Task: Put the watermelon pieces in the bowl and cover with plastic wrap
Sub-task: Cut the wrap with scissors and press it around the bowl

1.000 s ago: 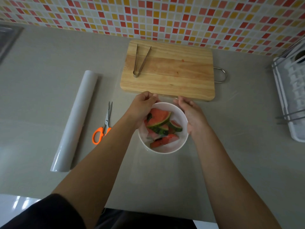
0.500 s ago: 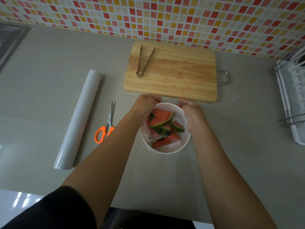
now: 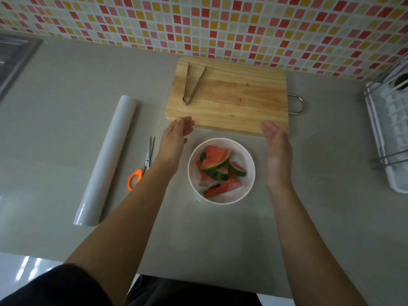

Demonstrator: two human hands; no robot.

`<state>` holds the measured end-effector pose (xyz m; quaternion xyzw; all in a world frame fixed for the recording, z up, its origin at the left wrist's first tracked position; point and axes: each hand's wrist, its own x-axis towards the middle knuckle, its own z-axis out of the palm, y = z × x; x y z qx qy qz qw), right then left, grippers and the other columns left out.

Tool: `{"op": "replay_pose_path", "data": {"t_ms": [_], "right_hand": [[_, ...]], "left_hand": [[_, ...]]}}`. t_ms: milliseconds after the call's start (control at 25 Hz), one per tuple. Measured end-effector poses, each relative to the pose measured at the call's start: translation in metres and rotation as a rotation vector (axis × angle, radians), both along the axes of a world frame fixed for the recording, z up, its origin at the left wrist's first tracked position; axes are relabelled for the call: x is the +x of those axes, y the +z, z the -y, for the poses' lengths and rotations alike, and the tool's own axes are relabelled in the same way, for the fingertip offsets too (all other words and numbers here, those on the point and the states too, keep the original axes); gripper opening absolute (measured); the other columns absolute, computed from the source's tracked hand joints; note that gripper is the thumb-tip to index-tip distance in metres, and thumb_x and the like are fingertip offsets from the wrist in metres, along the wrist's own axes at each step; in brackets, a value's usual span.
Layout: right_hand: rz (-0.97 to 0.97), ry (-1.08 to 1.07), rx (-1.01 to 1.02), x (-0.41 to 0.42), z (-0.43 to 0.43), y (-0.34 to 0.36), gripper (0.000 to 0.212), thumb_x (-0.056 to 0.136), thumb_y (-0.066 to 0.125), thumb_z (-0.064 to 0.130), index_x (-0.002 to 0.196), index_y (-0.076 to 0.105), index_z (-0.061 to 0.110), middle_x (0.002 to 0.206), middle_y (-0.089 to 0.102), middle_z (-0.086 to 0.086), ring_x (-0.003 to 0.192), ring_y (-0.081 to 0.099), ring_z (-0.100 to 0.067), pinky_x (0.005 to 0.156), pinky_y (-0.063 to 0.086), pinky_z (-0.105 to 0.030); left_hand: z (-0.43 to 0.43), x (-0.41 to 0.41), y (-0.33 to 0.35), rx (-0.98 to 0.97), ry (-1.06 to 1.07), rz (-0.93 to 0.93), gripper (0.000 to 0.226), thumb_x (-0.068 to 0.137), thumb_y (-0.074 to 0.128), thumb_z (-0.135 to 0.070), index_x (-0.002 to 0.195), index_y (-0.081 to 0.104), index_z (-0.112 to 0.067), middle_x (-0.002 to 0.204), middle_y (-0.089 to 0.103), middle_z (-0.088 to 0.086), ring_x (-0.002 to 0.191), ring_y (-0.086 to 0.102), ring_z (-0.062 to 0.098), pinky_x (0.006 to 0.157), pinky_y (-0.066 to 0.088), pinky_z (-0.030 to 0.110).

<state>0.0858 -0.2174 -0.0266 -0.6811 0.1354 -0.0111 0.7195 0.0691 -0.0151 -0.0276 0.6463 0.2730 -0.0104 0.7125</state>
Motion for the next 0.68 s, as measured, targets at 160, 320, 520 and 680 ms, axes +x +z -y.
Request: {"op": "replay_pose_path", "data": {"t_ms": [160, 320, 520, 680], "right_hand": [[0.022, 0.428, 0.079, -0.03, -0.006, -0.009, 0.067, 0.072, 0.035, 0.081, 0.116, 0.057, 0.035, 0.13, 0.055, 0.011, 0.126, 0.048, -0.009, 0.106, 0.038, -0.03], [-0.108, 0.369, 0.171, -0.028, -0.016, -0.014, 0.068, 0.084, 0.016, 0.066, 0.118, 0.059, 0.026, 0.126, 0.06, 0.0, 0.118, 0.056, -0.02, 0.104, 0.042, -0.046], [-0.225, 0.371, 0.168, -0.019, -0.018, -0.017, 0.078, 0.078, 0.009, 0.074, 0.104, 0.067, 0.027, 0.101, 0.072, -0.008, 0.101, 0.066, -0.024, 0.087, 0.052, -0.039], [-0.256, 0.395, 0.019, -0.014, -0.02, -0.016, 0.086, 0.07, 0.011, 0.082, 0.094, 0.071, 0.026, 0.096, 0.073, -0.009, 0.097, 0.068, -0.022, 0.089, 0.051, -0.04]], "left_hand": [[0.015, -0.029, -0.008, -0.124, -0.349, 0.121, 0.057, 0.089, 0.023, -0.065, 0.119, 0.06, -0.035, 0.13, 0.06, -0.001, 0.122, 0.055, 0.017, 0.104, 0.042, 0.04], [0.024, -0.025, -0.007, -0.119, -0.317, -0.008, 0.067, 0.092, 0.017, -0.065, 0.121, 0.061, -0.025, 0.122, 0.064, 0.012, 0.115, 0.059, 0.025, 0.103, 0.043, 0.05], [0.024, -0.019, -0.005, -0.068, -0.396, -0.03, 0.078, 0.094, 0.008, -0.062, 0.119, 0.064, -0.014, 0.115, 0.067, 0.017, 0.111, 0.062, 0.031, 0.099, 0.046, 0.052], [0.026, -0.017, -0.001, -0.013, -0.403, -0.083, 0.081, 0.094, 0.008, -0.063, 0.113, 0.068, -0.011, 0.109, 0.069, 0.018, 0.105, 0.065, 0.03, 0.099, 0.046, 0.05]]}}
